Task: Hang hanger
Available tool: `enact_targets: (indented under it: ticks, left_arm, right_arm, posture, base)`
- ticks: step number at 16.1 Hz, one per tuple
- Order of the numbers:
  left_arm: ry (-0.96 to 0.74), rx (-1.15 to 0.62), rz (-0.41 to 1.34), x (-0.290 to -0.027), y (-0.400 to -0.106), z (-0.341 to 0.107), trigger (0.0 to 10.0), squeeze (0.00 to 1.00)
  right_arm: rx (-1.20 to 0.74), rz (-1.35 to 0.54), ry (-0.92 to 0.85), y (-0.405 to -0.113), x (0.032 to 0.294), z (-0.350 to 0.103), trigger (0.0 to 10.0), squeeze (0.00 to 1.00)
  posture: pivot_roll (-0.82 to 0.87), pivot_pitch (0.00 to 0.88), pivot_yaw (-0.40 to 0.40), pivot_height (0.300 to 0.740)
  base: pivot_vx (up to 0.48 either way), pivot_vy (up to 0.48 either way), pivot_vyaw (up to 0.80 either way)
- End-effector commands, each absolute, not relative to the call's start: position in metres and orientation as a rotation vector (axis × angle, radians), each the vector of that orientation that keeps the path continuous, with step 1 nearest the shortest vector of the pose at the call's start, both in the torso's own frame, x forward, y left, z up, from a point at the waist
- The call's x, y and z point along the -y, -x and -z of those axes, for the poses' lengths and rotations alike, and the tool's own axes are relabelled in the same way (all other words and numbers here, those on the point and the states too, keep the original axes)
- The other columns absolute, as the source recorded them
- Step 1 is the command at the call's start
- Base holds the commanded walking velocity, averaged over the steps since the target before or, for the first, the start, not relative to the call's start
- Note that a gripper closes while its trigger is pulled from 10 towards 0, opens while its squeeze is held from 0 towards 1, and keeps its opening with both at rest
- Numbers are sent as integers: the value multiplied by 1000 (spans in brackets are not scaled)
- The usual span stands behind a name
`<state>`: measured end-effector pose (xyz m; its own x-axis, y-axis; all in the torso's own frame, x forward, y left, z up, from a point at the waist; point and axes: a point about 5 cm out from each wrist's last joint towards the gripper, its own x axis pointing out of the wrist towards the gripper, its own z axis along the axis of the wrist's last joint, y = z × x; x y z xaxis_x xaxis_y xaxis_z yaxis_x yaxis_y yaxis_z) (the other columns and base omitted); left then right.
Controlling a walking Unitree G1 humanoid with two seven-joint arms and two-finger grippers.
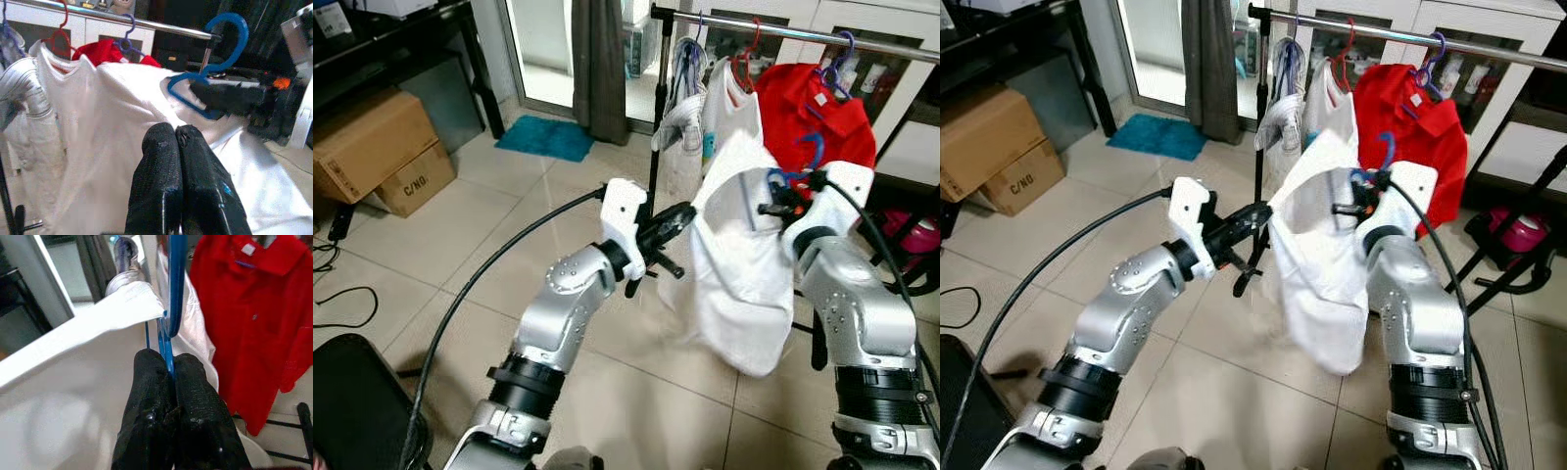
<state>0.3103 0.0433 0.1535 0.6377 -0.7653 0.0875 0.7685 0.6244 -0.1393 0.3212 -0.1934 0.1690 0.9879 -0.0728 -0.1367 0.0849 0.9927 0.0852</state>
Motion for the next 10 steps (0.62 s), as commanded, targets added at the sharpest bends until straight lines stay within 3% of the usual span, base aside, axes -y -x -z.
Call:
enact_targets:
  ticks: [1, 5, 7, 8, 9, 10]
  left_arm:
    - [146, 21, 875, -45, -309, -154, 0, 0]
    - [109, 13, 822, -50, -314, -149, 0, 0]
    - [94, 29, 809, -48, -320, -154, 1255, 0]
    - [75, 31, 789, -48, -323, -156, 9647, 0]
    - [84, 24, 771, -49, -325, -156, 10000, 0]
    - [99, 16, 768, -51, -326, -156, 10000, 545]
  right_arm:
    - [-92, 102, -81, -323, 200, -177, 10000, 0]
    - [-58, 17, -90, -322, 190, -181, 10000, 0]
    - [-47, -92, -59, -319, 176, -185, 10000, 0]
    - [-42, -108, -55, -318, 174, -186, 10000, 0]
    - [-40, -106, -56, -319, 175, -186, 10000, 0]
    - [-39, -105, -56, -319, 175, -186, 10000, 0]
  posture:
    - [52, 0, 4, 740]
    - [51, 0, 8, 740]
    - [50, 0, 12, 740]
    - [50, 0, 14, 740]
    - [49, 0, 17, 740]
    - [49, 0, 17, 740]
  base:
    - [0, 0, 0]
    - [0, 0, 0]
    - [0, 0, 0]
    - [0, 0, 0]
    - [0, 0, 0]
    - [0, 0, 0]
